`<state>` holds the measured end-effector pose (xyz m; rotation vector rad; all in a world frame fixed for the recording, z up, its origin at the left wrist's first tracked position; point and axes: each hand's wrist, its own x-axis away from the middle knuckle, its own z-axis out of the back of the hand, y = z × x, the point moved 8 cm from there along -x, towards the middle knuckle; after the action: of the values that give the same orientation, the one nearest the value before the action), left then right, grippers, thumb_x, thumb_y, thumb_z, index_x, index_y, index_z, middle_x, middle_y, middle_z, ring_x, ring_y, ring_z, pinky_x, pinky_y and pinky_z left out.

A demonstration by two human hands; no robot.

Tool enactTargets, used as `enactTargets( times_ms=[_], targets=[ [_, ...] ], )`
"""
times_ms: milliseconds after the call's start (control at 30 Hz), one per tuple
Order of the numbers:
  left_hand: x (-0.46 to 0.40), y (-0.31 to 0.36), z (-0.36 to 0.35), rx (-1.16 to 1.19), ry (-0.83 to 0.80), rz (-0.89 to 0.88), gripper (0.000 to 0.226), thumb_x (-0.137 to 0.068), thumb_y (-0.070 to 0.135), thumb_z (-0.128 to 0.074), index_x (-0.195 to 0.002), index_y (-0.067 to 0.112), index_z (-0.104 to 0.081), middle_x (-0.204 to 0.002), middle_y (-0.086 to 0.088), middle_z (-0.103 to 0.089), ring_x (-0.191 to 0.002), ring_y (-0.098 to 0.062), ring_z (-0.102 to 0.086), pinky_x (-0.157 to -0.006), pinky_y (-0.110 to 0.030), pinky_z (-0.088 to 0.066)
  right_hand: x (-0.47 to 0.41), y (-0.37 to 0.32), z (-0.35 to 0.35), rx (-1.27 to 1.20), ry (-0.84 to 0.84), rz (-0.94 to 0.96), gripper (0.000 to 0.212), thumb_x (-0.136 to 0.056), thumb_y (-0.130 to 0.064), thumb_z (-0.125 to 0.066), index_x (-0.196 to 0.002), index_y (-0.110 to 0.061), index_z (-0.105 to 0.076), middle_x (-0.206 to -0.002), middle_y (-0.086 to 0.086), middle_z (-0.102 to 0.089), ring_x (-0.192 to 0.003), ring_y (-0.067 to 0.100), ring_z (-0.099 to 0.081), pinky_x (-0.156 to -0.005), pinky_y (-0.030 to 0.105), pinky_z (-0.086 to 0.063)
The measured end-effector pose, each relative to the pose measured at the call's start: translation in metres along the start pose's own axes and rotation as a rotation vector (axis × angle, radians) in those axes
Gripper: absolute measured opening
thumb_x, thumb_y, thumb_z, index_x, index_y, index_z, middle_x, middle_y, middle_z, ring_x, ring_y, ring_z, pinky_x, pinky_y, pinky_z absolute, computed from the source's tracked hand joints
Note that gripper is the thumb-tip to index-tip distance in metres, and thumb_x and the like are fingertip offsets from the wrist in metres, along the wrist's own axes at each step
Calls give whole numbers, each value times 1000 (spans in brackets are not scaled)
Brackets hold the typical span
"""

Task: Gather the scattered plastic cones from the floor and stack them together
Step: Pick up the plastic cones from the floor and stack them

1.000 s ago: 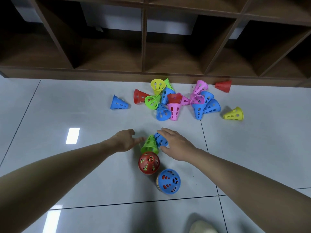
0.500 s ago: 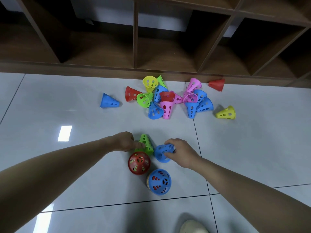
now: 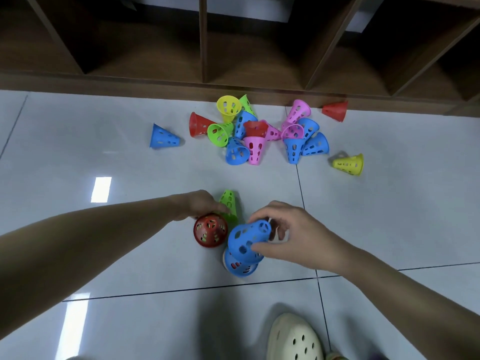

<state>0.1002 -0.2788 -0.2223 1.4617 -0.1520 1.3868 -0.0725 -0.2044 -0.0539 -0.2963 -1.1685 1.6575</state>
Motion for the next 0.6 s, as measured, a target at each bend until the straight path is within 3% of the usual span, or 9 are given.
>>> enactTargets(
  times_ms=[133, 233, 300, 367, 433, 500, 600],
  targets=[
    [6, 1, 3, 32, 10, 5, 50, -80, 50, -77, -103, 6, -72, -102, -11, -74, -89, -22, -69, -74, -27, -55, 0, 4, -21, 199, -100, 41, 37, -77, -33, -82, -110, -36, -67, -98, -15, -54, -86, 10, -57, -74, 11, -40],
    [23, 11, 22, 47, 82, -42, 69, -63, 64, -74, -100, 7, -72, -103, -15, -71, -88, -24, -63, -80, -35, -53, -3, 11, -25, 214, -147, 5, 42, -75, -40, -82, -112, -38, -64, -102, -15, -55, -88, 8, -57, -74, 15, -45],
    [41, 25, 39, 65, 185, -127, 74, -57, 71, -70, -99, 11, -73, -104, -14, -71, -95, -30, -65, -86, -41, -54, -7, 15, -21, 163, -142, -22, 42, -74, -42, -83, -111, -38, -65, -100, -13, -59, -85, 8, -59, -75, 25, -51],
    [64, 43, 51, 106, 250, -238, 66, -60, 71, -70, -99, 18, -74, -99, -7, -72, -97, -28, -66, -87, -43, -53, -11, 24, -14, 82, -106, -71, 39, -73, -42, -85, -107, -36, -67, -97, -9, -63, -80, 7, -60, -76, 33, -54],
    [91, 61, 52, 131, 252, -379, 43, -76, 56, -75, -101, 22, -73, -94, -4, -69, -86, -21, -61, -80, -38, -49, -14, 36, -5, -29, -54, -130, 38, -69, -48, -85, -101, -36, -69, -93, -6, -67, -76, 8, -61, -74, 35, -54],
    [117, 70, 49, 59, 255, -533, 27, -87, 41, -74, -107, 23, -71, -100, 1, -70, -88, -16, -61, -83, -32, -48, -17, 49, 3, -118, -1, -180, 40, -66, -55, -82, -98, -34, -71, -89, -6, -68, -73, 8, -60, -71, 35, -52],
    [144, 63, 37, -117, 286, -687, 42, -83, 48, -71, -117, 24, -66, -110, 8, -69, -99, -16, -62, -86, -24, -46, -21, 61, 9, -185, 43, -208, 32, -74, -46, -82, -98, -28, -73, -88, -5, -67, -75, 10, -60, -75, 33, -49]
  ],
)
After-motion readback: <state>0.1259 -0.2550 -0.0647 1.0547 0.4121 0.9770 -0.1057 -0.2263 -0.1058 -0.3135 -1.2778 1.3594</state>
